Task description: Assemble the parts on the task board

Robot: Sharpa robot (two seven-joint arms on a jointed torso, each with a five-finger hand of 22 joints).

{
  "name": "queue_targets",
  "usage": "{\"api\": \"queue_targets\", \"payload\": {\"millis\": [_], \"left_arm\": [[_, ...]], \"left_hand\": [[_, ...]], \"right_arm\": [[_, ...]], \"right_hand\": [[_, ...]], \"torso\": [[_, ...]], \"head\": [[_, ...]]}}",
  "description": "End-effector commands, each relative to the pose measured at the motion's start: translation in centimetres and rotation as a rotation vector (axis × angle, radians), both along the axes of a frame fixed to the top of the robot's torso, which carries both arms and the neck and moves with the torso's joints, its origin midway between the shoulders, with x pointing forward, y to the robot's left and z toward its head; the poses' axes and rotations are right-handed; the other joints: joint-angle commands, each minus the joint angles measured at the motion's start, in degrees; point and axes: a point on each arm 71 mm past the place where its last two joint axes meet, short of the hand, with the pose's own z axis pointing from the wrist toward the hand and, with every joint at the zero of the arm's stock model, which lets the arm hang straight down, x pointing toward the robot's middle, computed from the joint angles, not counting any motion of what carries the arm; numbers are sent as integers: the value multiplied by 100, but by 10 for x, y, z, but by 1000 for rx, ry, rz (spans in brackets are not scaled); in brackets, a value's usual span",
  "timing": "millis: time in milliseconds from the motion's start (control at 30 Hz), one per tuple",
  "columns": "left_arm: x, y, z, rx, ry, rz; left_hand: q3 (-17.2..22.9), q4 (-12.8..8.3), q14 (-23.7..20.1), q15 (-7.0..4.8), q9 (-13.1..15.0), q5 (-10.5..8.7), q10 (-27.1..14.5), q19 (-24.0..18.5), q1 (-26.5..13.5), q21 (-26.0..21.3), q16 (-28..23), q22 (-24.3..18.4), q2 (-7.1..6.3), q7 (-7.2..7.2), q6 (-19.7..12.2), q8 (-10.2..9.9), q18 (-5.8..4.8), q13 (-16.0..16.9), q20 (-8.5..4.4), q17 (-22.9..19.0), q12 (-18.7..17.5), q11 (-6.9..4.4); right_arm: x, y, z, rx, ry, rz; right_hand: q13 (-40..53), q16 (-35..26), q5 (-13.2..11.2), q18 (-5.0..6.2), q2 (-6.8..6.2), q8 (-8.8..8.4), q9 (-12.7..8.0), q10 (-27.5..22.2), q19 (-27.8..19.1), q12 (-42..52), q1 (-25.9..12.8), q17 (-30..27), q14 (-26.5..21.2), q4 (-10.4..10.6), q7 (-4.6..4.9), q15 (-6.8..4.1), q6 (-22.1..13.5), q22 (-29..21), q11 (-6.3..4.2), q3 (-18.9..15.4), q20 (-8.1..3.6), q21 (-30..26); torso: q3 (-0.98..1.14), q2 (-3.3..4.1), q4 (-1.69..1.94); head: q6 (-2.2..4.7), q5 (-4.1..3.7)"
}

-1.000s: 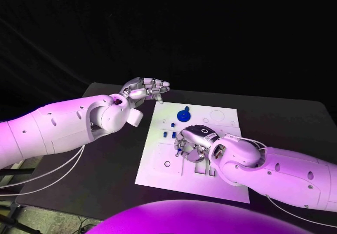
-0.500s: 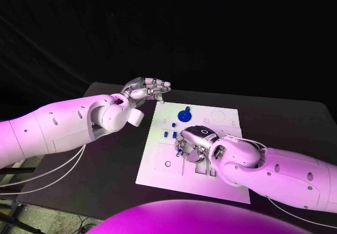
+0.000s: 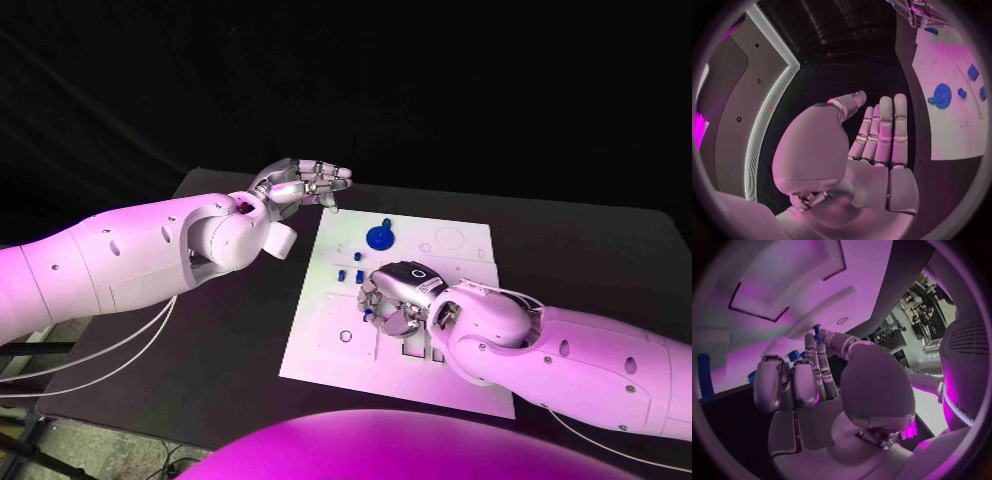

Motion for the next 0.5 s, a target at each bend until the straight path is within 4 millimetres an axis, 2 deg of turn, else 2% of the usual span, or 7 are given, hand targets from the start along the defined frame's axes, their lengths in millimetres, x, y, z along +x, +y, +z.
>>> {"api": "queue_targets", "payload": {"millis": [33,500], "left_arm": [[-1,-2,1,-8,-6,-19],[-1,-2,1,-6,-5,-19]], "left_hand": [[-25,7,-21,34,-5,24,-24,37,40,-17,-35,-5,11,94,-45,-31,80,-6,-14,-5,18,2],[-25,7,-21,34,-5,24,-24,37,40,-17,-35,-5,11,94,-45,-31,80,-6,-14,-5,18,2]], "right_arm": [[-2,1,-3,-28,-6,16],[-6,4,-8,-77,30,42]], "right_hand": [[5,22,31,-52,50,25,5,74,42,19,1,-2,96,-32,-2,-26,41,1004,-39,-3,-6,-16],[4,23,20,-50,45,27,32,56,36,-1,-60,-22,92,-52,3,-15,11,1004,-27,-75,0,-34]], "torso": [[0,4,2],[-3,-7,-5]], "head": [[1,6],[1,4]]}}
